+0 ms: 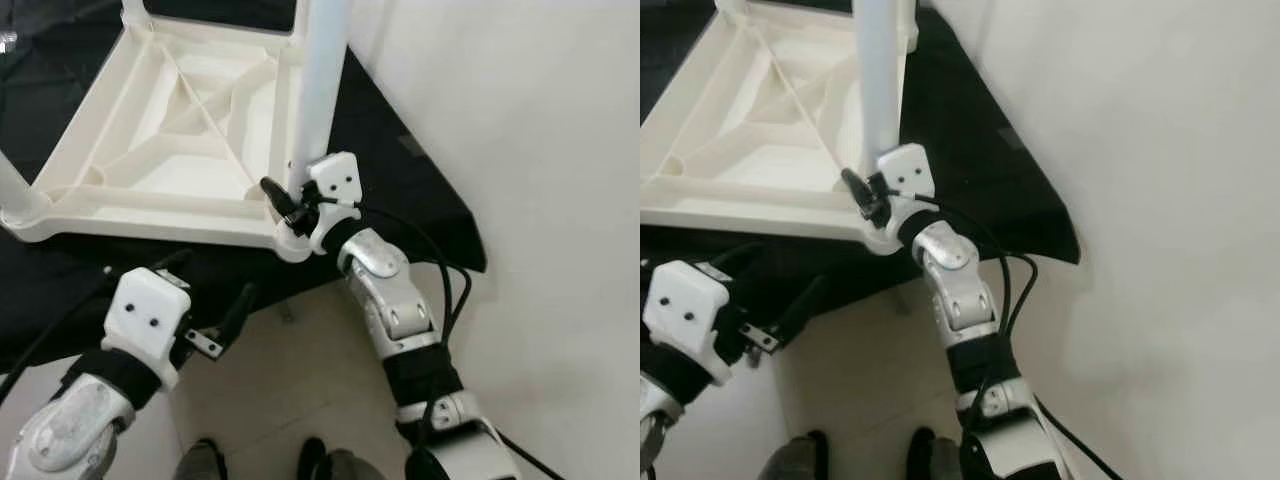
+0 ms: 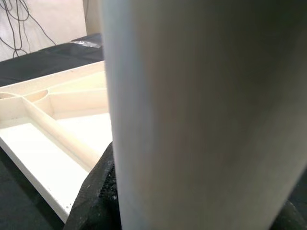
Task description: Building children table
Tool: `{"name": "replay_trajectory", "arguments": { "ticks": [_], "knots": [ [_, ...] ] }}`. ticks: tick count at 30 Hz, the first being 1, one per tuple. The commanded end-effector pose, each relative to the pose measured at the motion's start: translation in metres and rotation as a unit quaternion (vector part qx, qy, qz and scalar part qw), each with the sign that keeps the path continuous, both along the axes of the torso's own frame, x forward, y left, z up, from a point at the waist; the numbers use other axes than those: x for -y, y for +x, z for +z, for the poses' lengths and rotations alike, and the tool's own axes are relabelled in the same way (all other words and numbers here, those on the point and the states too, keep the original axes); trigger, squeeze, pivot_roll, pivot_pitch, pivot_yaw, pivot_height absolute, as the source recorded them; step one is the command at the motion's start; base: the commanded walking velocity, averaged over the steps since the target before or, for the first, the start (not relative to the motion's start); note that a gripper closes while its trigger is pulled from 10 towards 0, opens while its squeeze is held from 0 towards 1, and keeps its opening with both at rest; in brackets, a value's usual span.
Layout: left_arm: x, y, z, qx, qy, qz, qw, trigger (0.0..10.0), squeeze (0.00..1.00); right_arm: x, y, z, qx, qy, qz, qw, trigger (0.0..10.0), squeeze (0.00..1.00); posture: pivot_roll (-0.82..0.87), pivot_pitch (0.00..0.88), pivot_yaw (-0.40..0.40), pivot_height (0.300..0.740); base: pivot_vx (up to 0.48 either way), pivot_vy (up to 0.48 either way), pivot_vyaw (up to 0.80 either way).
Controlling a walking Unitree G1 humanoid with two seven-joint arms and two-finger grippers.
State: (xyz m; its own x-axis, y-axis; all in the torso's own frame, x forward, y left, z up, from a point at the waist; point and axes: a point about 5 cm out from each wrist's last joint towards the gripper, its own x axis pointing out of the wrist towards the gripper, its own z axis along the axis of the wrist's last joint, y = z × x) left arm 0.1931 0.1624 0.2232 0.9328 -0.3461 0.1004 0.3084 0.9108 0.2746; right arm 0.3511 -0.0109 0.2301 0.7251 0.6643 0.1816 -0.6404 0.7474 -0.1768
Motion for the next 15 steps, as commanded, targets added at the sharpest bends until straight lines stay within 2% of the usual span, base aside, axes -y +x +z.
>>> {"name": "replay_trajectory", "arguments": {
  "ticks": [1,2,3,6,7,8,10,13,14,15],
  "knots": [
    [0.001,-0.001,0.0,0.003,0.003,-0.005,1.0,10.0,0.0,-0.034,-0.004,-0.049,-0.1,-0.054,0.047,0.992,0.0,0.0,0.25,0.287,-0.197,0.74,0.0,0.0,0.0],
    [0.0,-0.001,0.001,0.004,0.003,-0.002,1.0,10.0,0.0,-0.04,-0.001,-0.044,-0.096,-0.053,0.054,0.992,0.0,0.0,0.26,0.287,-0.197,0.74,0.0,0.0,0.0],
    [-0.001,-0.001,0.001,0.005,0.004,0.0,1.0,10.0,0.0,-0.044,0.0,-0.039,-0.086,-0.055,0.051,0.993,10.0,0.0,0.26,0.286,-0.196,0.74,0.0,0.0,0.0],
    [-0.001,-0.001,0.001,0.005,0.004,0.0,1.0,10.0,0.0,-0.048,0.002,-0.032,-0.082,-0.045,0.055,0.994,10.0,0.0,0.26,0.284,-0.195,0.74,0.0,0.0,0.0],
    [0.0,-0.001,0.001,0.006,0.004,-0.001,1.0,10.0,0.0,-0.049,0.002,-0.027,-0.08,-0.035,0.063,0.994,10.0,0.09,0.26,0.285,-0.195,0.74,0.0,0.0,0.0],
    [0.001,-0.001,0.001,0.005,0.003,-0.003,1.0,10.0,0.0,-0.05,0.001,-0.019,-0.076,-0.022,0.09,0.993,10.0,1.0,0.26,0.287,-0.196,0.74,0.0,0.0,0.0],
    [0.002,-0.001,0.001,0.004,0.003,-0.005,1.0,10.0,0.0,-0.049,0.001,-0.004,-0.064,-0.001,0.15,0.987,10.0,1.0,0.26,0.289,-0.196,0.74,0.0,0.0,0.0],
    [0.003,-0.001,0.001,0.004,0.002,-0.006,1.0,10.0,0.0,-0.046,-0.001,0.003,-0.055,0.005,0.179,0.982,10.0,1.0,0.26,0.288,-0.194,0.74,0.0,0.0,0.0],
    [0.003,-0.001,0.001,0.004,0.001,-0.007,1.0,10.0,0.0,-0.04,-0.002,0.01,-0.045,0.002,0.22,0.974,10.0,0.6,0.26,0.29,-0.195,0.74,0.0,0.0,0.0],
    [0.004,-0.001,0.001,0.004,0.0,-0.007,1.0,10.0,0.0,-0.034,-0.001,0.015,-0.026,-0.011,0.258,0.966,10.0,0.0,0.26,0.292,-0.194,0.74,0.0,0.0,0.0]
  ]
}}
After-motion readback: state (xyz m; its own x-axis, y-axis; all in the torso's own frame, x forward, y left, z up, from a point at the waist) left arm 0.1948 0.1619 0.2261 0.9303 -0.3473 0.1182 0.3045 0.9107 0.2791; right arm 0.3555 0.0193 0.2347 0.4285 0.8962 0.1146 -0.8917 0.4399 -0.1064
